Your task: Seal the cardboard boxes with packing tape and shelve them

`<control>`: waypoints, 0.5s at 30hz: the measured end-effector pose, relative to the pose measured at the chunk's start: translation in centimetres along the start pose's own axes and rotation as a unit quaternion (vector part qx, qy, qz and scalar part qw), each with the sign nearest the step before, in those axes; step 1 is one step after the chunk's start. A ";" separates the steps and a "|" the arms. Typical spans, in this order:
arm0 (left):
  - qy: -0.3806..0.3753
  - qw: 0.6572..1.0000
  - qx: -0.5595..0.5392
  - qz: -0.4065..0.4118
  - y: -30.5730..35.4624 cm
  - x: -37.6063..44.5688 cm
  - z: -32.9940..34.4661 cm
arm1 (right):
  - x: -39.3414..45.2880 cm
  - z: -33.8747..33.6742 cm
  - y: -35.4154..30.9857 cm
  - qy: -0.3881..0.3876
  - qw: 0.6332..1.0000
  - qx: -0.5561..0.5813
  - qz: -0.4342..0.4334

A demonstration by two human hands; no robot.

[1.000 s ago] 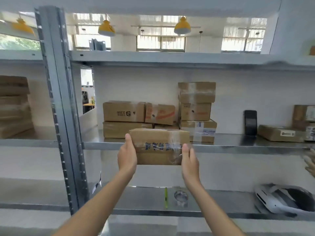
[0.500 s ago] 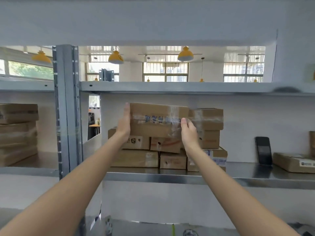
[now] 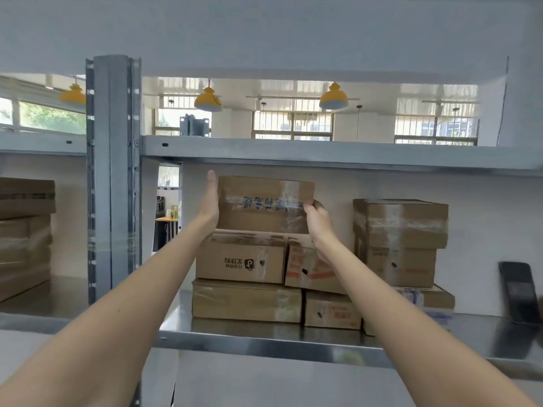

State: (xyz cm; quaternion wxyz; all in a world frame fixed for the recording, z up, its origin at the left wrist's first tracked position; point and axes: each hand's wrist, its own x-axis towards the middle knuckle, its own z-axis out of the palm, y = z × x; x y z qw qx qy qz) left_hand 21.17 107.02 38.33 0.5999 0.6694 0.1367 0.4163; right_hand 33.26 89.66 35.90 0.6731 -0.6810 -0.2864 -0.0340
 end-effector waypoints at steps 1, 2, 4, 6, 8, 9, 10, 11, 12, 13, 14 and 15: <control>0.003 1.000 0.010 0.006 -0.5 0.4 -0.1 | 0.3 0.5 0.3 -0.004 1.000 -0.015 -0.007; 0.002 1.000 0.013 0.003 -1.2 0.8 0.0 | 0.7 0.9 0.8 -0.004 0.999 -0.032 -0.015; -0.006 0.999 0.045 -0.027 -2.9 1.4 0.2 | 1.0 1.2 2.0 -0.002 0.997 -0.073 -0.021; -0.014 0.996 0.088 -0.030 -4.6 1.6 0.6 | 0.9 1.3 3.3 0.003 0.993 -0.118 -0.029; -0.008 0.989 0.145 -0.006 -5.8 2.2 0.6 | 0.9 1.2 4.4 0.007 0.987 -0.151 -0.059; -0.006 0.985 0.173 0.007 -5.9 2.3 0.5 | 0.8 1.2 4.6 0.008 0.983 -0.167 -0.077; -0.009 0.981 0.191 0.015 -6.1 2.6 0.4 | 0.8 1.1 5.0 0.011 0.980 -0.176 -0.092; -0.005 0.979 0.202 0.021 -6.2 2.7 0.4 | 0.6 1.2 5.2 0.019 0.978 -0.181 -0.103; -0.006 0.979 0.203 0.020 -6.2 2.9 0.3 | 0.5 1.2 5.4 0.023 0.977 -0.183 -0.110; -0.010 0.979 0.205 0.017 -6.2 2.7 0.2 | 0.2 1.2 5.3 0.023 0.975 -0.189 -0.112; -0.014 0.978 0.205 0.016 -6.4 2.8 0.2 | 0.3 1.3 5.5 0.027 0.974 -0.192 -0.118; -0.013 0.978 0.205 0.014 -6.2 2.4 0.3 | 0.4 1.4 5.2 0.027 0.975 -0.193 -0.110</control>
